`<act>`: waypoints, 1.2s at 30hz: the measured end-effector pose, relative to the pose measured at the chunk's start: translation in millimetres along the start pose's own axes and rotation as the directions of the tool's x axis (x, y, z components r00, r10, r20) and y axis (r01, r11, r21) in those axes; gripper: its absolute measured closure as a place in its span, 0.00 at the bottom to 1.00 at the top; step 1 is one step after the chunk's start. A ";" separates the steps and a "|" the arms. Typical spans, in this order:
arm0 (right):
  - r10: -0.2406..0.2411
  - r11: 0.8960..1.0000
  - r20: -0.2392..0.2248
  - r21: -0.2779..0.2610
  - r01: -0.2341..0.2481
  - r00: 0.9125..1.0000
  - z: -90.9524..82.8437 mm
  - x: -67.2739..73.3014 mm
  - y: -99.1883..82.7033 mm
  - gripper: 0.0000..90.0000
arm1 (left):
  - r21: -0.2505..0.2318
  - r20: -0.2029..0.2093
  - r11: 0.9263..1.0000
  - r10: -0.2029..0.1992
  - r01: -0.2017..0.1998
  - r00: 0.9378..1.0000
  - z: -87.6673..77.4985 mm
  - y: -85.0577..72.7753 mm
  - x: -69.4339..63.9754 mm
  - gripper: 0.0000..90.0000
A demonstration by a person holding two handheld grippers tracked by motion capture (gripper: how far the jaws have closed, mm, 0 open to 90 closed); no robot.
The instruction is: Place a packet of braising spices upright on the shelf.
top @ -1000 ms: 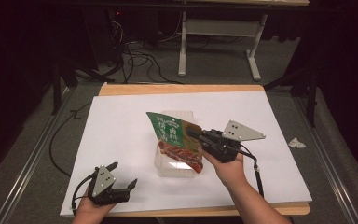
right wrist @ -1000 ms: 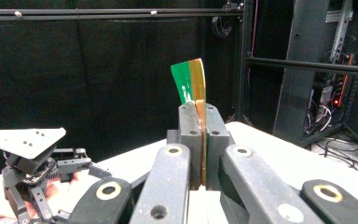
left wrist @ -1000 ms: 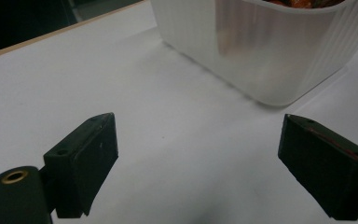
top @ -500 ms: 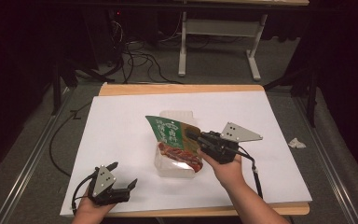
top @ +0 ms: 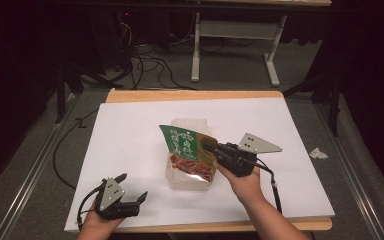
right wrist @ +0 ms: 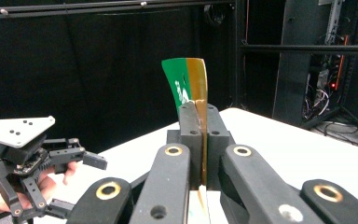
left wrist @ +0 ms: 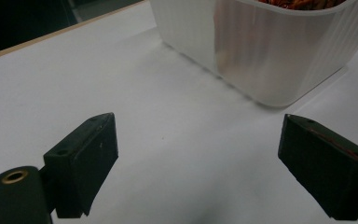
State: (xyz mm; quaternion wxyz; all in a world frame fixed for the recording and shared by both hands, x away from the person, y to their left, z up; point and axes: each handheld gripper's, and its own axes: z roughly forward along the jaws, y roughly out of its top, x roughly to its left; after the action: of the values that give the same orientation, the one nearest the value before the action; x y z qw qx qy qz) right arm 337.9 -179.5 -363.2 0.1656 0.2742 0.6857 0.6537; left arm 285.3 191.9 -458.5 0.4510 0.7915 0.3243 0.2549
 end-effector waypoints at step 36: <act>-0.046 0.996 0.101 0.082 0.038 0.994 -26.6 -10.9 -8.8 0.16 | 0.009 0.006 1.000 0.014 -0.014 1.000 2.0 0.5 -2.0 0.14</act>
State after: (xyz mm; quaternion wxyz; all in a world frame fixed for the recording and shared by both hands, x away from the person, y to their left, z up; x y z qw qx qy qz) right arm 329.6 -207.4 -370.8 0.2032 0.2993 0.7074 0.6073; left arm 285.6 189.2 -459.2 0.4464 0.7967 0.3185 0.2542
